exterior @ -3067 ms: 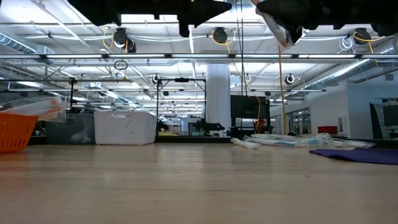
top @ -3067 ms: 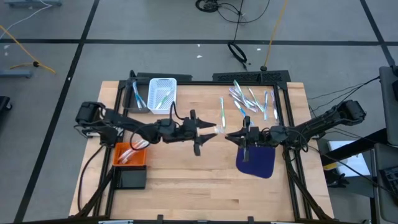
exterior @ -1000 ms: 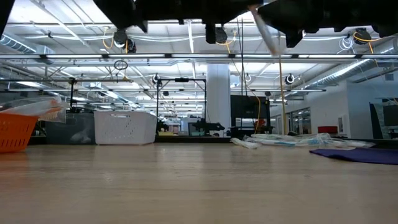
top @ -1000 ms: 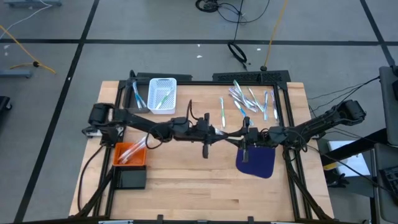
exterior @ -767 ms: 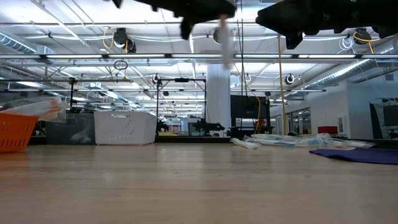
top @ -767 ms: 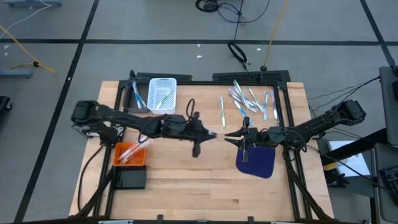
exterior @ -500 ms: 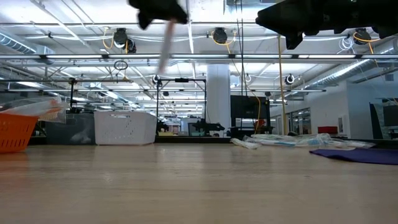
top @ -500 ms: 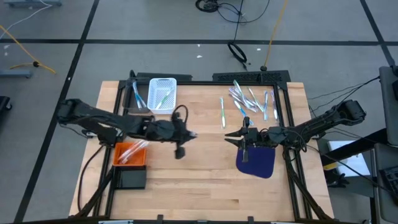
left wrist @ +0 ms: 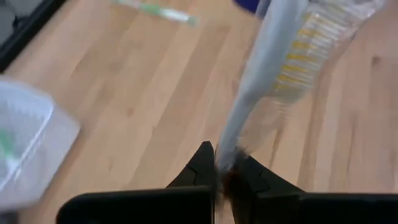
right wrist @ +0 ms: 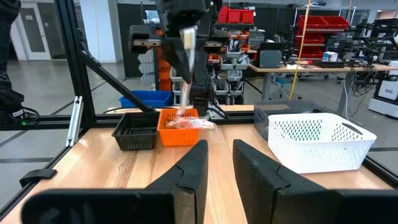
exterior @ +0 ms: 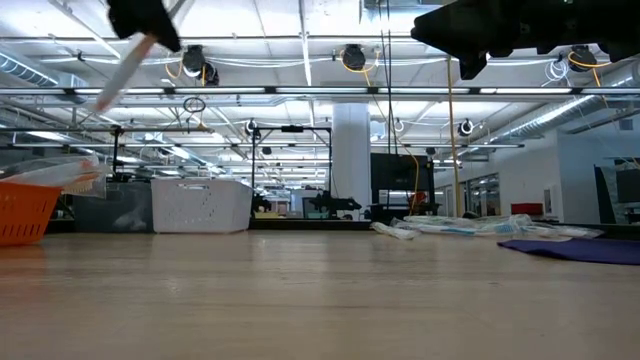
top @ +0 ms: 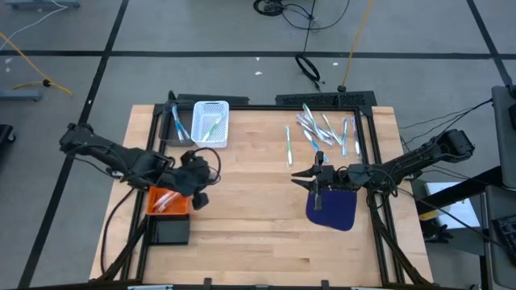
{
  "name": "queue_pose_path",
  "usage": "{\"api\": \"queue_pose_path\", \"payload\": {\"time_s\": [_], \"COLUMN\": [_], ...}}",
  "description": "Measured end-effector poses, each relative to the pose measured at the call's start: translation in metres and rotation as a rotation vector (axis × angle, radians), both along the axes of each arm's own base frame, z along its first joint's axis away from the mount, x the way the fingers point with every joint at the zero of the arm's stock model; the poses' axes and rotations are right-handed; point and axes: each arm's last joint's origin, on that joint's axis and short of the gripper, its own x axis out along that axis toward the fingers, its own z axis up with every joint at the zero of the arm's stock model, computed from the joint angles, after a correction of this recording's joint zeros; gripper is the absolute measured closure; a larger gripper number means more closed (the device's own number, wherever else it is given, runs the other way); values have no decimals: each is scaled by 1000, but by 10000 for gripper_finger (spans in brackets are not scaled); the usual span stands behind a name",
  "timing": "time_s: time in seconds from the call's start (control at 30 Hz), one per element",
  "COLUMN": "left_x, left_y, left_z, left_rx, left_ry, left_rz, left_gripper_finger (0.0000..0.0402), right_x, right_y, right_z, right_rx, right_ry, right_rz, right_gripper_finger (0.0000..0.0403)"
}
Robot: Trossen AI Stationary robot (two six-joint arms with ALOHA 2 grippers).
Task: Pick & Place Toothbrushes
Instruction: Put the orange toothbrush into the orange bin
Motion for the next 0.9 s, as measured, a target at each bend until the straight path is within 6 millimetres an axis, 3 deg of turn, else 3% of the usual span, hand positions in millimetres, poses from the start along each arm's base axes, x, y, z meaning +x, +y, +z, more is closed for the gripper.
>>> {"api": "queue_pose_path", "payload": {"time_s": [0.27,0.73,0.9], "left_x": [-27,-58,-67], "left_y": [-5,-21,-25], "left_z": [-12,-18,-36], "left_rx": [-41,-66,-62], "left_ry": [206,311,352], "left_rz": [153,295,359], "left_gripper_finger": [394,384,391], "right_x": [0,0,0], "right_y": [0,0,0], "right_z": [0,0,0], "right_rx": [0,0,0], "right_ry": [0,1,2], "right_rz": [0,0,0], "right_gripper_finger": [332,332,332]}}
